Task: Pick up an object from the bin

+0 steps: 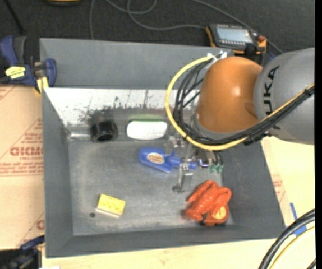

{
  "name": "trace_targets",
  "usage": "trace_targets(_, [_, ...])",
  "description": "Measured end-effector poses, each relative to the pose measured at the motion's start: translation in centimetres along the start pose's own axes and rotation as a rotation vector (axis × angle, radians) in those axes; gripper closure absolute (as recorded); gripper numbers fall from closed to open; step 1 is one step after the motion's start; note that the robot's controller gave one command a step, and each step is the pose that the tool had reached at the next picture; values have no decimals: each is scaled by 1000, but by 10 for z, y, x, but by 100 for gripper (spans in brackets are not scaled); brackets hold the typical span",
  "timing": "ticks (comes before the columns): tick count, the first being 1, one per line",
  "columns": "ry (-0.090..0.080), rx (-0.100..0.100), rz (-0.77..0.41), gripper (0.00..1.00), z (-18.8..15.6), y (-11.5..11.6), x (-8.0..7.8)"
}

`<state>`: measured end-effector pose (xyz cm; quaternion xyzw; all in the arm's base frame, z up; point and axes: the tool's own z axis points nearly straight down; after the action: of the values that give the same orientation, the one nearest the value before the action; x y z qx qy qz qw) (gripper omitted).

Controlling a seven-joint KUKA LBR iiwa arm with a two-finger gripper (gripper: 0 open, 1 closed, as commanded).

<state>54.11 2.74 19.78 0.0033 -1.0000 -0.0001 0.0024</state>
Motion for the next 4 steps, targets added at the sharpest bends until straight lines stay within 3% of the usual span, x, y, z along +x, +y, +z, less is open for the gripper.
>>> trace_targets(1, [-8,0,1,0,-5,0,-2])
trace_targets(2, [-14,-1,44,0,71,-19,-35])
trace_targets(3, [-4,-1,81,0,90,-23,-42])
trace_targets(4, [-9,-1,139,0,76,-46,-64])
